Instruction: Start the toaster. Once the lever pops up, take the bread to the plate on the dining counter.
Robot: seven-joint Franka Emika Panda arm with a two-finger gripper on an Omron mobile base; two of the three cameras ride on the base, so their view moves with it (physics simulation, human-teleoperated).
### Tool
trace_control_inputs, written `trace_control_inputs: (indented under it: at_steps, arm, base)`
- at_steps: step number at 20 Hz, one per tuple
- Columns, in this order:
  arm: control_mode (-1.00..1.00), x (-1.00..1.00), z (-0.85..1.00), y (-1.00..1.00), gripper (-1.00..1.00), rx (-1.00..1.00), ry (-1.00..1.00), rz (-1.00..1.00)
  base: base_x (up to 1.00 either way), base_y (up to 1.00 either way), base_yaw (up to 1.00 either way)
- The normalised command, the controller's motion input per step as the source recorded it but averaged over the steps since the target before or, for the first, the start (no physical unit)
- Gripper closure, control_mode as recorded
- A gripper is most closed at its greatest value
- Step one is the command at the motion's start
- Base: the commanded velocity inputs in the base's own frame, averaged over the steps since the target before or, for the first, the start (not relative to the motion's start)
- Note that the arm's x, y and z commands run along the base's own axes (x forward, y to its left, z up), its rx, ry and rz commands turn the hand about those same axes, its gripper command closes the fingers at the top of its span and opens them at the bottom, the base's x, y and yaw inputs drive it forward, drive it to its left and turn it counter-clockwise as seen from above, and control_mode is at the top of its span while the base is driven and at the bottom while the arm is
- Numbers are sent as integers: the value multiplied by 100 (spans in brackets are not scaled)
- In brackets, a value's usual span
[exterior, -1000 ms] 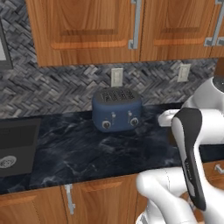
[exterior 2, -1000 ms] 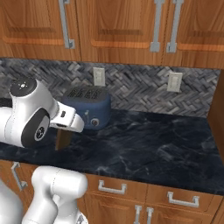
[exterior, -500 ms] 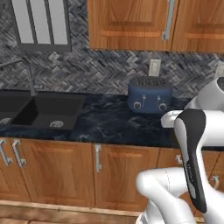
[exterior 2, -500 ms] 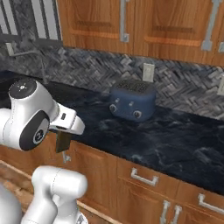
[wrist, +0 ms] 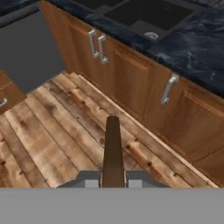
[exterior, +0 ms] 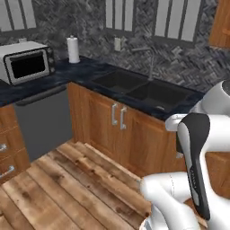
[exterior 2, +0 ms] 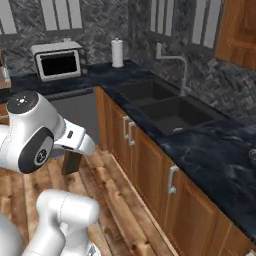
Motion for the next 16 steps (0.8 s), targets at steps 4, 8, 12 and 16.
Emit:
trace_control_inputs:
  at_steps: [4,8,12,16]
  arm:
    - [100,0,0,0,100,0,0,0]
    - [100,0,0,0,100,0,0,0]
    - [100,0,0,0,100,0,0,0]
    - [100,0,0,0,100,0,0,0]
  base:
    - [-23,16,100]
    - [-19,9,100]
    - [-24,23,100]
    - [-24,20,100]
